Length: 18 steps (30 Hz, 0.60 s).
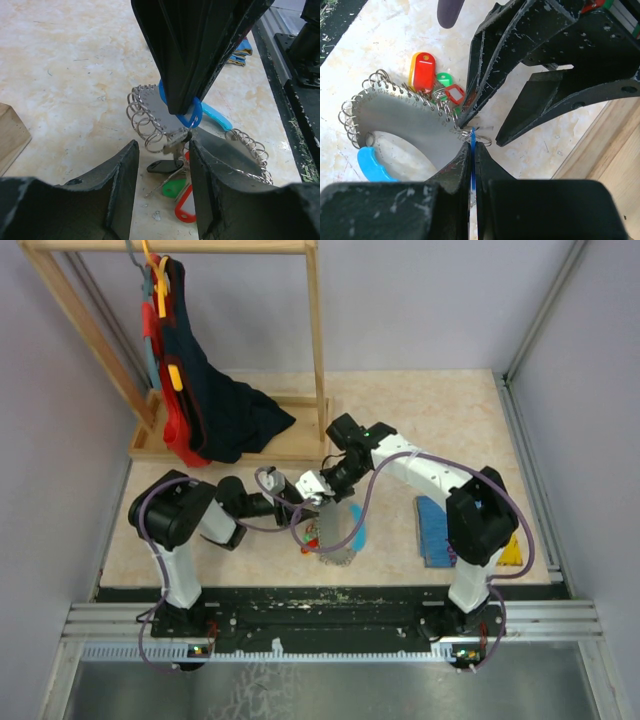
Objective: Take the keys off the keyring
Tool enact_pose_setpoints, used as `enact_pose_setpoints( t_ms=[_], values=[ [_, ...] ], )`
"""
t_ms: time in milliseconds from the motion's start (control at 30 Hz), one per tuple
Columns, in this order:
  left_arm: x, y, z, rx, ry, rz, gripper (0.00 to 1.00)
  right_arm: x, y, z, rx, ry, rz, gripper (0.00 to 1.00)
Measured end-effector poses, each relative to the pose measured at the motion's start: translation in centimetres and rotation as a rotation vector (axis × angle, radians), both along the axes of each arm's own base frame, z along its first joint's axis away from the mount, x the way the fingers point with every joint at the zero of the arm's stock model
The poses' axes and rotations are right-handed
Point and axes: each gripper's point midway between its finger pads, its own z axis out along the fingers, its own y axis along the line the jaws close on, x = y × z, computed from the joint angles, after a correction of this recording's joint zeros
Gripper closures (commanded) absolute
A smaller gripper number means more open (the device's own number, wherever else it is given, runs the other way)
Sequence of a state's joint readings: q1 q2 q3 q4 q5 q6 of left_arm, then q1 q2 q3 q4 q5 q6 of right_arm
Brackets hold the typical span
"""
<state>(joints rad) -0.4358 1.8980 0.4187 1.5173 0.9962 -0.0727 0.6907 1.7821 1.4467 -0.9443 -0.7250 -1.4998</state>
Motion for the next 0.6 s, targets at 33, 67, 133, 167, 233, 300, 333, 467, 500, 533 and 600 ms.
enact_pose_setpoints(
  t_ms=[33,67,133,167,233,300,333,467,500,533,600],
  values=[
    [-0.05,-0.04,-0.02,0.0,0.004,-0.005,0.52,-0.01,0.09,-0.08,0.0,0.001,0.002,1.0],
    [-0.09,-0.08,-0.01,-0.001,0.008,-0.01,0.54,-0.05,0.16,-0.16,-0.001,0.003,0.004,1.0],
    [-0.15,-0.16,0.04,-0.003,0.014,-0.019,0.57,-0.1,0.25,-0.3,-0.006,0.009,0.006,1.0],
    [-0.18,-0.19,0.07,-0.004,0.016,-0.023,0.59,-0.07,0.38,-0.36,-0.006,0.009,0.008,1.0],
    [-0.28,-0.25,0.11,-0.006,0.022,-0.032,0.63,-0.02,0.52,-0.48,-0.007,0.012,0.009,1.0],
    [-0.36,-0.28,0.1,-0.006,0.03,-0.038,0.66,0.08,0.58,-0.55,-0.01,0.014,0.005,1.0],
    [-0.4,-0.28,0.08,-0.007,0.033,-0.039,0.67,0.09,0.56,-0.58,-0.011,0.015,0.003,1.0],
    [-0.29,-0.14,0.08,-0.008,0.04,-0.035,0.75,0.26,0.42,-0.69,-0.024,0.016,-0.015,1.0],
    [-0.26,-0.11,0.08,-0.008,0.044,-0.033,0.78,0.32,0.37,-0.72,-0.029,0.015,-0.02,1.0],
    [-0.27,-0.1,0.08,-0.008,0.047,-0.032,0.81,0.4,0.34,-0.75,-0.031,0.013,-0.024,1.0],
    [-0.23,0.12,-0.05,-0.007,0.059,-0.025,0.91,0.55,0.32,-0.8,-0.035,0.01,-0.033,1.0]
  ],
)
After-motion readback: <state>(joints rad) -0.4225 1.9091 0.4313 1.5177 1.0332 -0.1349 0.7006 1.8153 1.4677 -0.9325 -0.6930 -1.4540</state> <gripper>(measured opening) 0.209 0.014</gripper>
